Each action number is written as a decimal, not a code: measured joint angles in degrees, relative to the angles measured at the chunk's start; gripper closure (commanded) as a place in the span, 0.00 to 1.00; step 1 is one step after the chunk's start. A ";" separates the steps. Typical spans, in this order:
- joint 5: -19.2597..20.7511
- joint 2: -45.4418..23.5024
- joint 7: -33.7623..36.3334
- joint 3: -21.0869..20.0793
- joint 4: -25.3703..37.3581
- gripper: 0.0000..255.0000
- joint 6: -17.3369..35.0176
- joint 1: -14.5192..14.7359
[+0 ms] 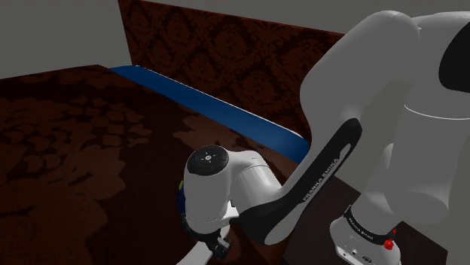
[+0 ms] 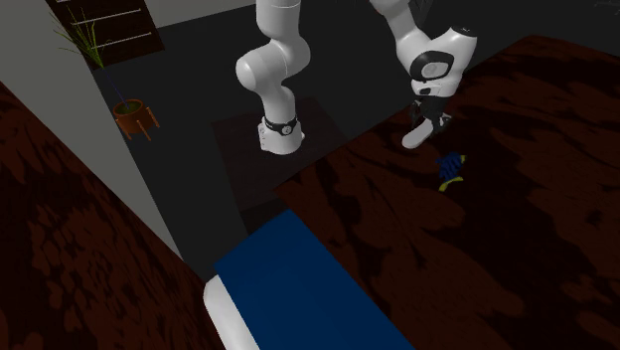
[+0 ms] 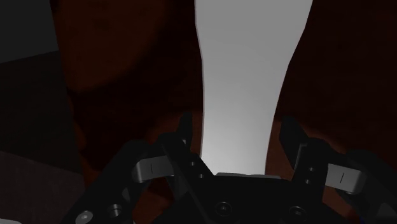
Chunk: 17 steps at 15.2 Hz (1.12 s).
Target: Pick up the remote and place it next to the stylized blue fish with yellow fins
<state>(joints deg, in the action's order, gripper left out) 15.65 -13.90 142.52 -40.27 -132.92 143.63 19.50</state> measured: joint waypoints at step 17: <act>-7.63 6.62 -5.39 -3.24 0.94 0.00 -5.52 -2.57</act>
<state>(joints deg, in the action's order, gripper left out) 8.02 -7.28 137.13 -43.51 -131.98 138.11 16.93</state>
